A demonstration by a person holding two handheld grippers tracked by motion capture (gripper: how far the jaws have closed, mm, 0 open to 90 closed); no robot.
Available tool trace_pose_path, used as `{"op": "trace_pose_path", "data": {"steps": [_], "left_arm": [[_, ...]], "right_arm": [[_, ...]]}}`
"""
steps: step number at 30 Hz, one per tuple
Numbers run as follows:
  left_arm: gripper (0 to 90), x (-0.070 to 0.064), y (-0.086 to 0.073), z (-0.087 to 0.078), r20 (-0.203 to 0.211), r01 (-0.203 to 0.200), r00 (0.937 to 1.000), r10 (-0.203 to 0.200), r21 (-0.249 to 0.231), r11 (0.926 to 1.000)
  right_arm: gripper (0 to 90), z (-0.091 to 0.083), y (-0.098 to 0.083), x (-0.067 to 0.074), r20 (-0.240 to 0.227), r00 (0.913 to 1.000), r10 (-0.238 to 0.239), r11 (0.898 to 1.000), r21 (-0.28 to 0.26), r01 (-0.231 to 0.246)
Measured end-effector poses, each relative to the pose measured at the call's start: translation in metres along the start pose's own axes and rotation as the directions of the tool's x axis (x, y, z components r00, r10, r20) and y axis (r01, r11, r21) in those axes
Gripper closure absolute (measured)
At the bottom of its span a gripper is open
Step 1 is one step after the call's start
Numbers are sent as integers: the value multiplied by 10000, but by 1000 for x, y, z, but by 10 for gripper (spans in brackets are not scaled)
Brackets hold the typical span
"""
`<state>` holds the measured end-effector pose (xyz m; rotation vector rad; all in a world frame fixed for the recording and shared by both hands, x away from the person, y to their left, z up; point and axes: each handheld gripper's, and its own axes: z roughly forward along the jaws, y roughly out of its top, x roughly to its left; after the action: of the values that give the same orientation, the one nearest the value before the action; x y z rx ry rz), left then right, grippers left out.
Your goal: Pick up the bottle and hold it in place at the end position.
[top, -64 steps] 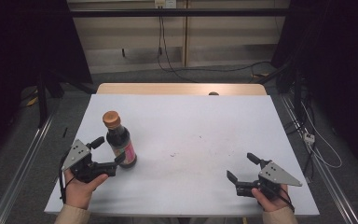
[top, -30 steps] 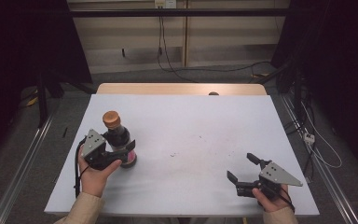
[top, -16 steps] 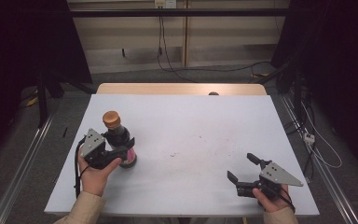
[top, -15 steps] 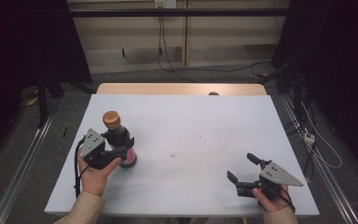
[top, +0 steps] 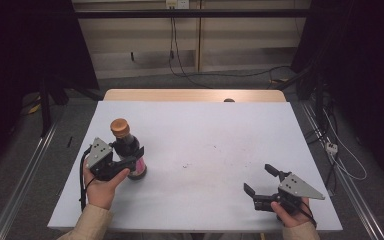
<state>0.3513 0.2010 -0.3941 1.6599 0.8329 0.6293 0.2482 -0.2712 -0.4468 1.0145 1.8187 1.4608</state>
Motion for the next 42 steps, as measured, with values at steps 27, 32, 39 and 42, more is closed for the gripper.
{"op": "trace_pose_path", "data": {"steps": [27, 32, 39, 42], "left_arm": [[258, -15, 20, 45, 950, -241, 9952, 242, -23, 9997], [258, -19, 24, 53, 1097, -350, 9933, 352, -39, 9994], [254, -24, 30, 67, 1314, -631, 9893, 637, -94, 9980], [253, -26, 32, 72, 1413, -694, 9875, 700, -88, 9975]], "right_arm": [[40, -1, 0, 0, -73, 10000, 16, 10000, -63, -17], [40, -1, 0, -1, -79, 10000, 27, 10000, -58, -28], [39, -1, 0, -1, -46, 10000, 18, 10000, -59, -18], [40, -1, 0, -1, -38, 10000, 41, 10000, -42, -41]]}}
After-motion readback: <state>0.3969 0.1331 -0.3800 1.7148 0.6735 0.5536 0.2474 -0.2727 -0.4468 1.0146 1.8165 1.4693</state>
